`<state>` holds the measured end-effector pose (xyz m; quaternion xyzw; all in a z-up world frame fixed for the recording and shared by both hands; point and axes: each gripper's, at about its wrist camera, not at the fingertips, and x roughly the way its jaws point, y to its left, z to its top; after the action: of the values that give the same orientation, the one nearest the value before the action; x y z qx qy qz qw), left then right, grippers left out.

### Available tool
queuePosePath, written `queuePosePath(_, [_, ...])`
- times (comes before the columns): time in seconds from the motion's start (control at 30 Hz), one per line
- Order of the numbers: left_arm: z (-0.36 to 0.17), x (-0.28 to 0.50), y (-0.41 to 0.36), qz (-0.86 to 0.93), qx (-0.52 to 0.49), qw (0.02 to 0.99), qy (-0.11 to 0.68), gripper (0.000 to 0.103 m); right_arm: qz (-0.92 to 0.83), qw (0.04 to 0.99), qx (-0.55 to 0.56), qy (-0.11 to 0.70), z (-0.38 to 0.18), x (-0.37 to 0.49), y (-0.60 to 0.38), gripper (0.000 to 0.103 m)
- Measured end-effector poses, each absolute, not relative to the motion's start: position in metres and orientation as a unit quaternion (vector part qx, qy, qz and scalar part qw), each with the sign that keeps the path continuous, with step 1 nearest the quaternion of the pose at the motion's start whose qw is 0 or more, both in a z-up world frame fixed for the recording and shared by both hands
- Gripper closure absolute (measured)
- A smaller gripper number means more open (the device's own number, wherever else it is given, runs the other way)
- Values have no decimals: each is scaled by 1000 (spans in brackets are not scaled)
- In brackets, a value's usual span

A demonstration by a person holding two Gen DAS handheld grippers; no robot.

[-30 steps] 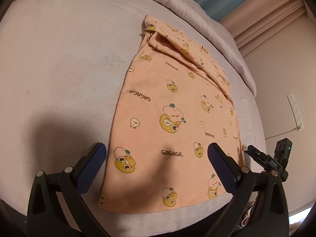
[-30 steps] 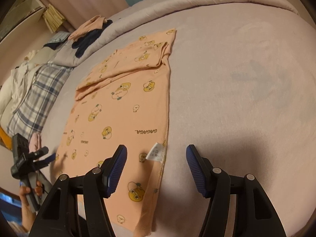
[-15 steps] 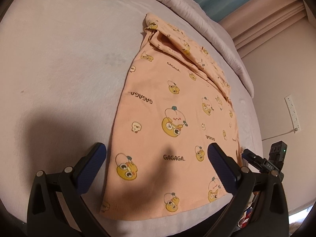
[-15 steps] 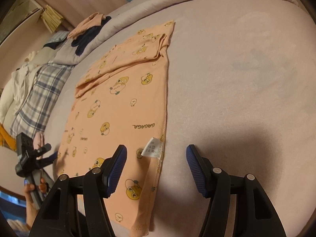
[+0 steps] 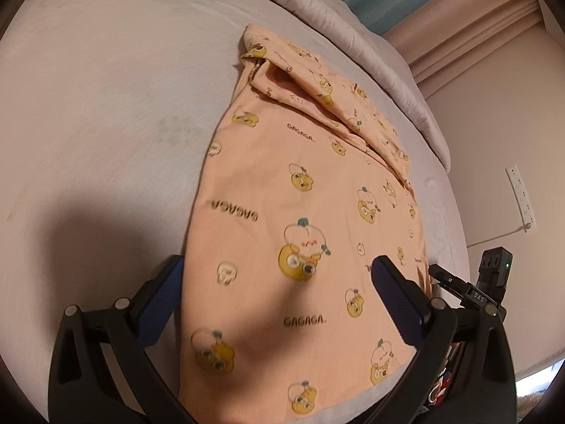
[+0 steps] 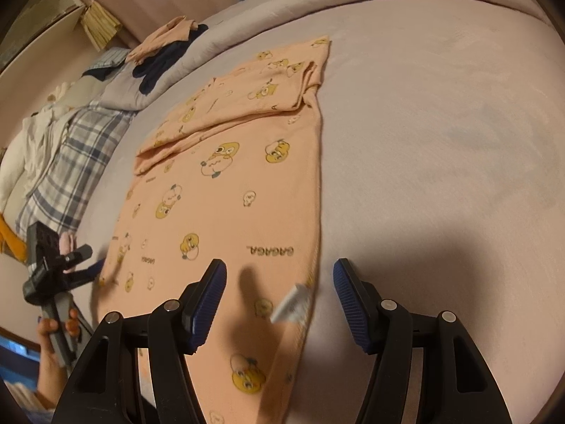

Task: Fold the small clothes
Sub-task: 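Move the right tool to the tagged side edge and grasp it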

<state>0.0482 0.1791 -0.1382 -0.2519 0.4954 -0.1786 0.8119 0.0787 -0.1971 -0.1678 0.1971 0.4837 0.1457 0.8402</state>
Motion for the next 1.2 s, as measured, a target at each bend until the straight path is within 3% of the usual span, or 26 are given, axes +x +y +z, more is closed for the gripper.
queuePosePath(0.47, [-143,86,180,-219,-287,794,488,1,170,838,203,478,-170,110,-186,40])
queuePosePath(1.2, [-143,46,179,-278,-306,767,491,1,238,803,244,489,-174,76,-185,40])
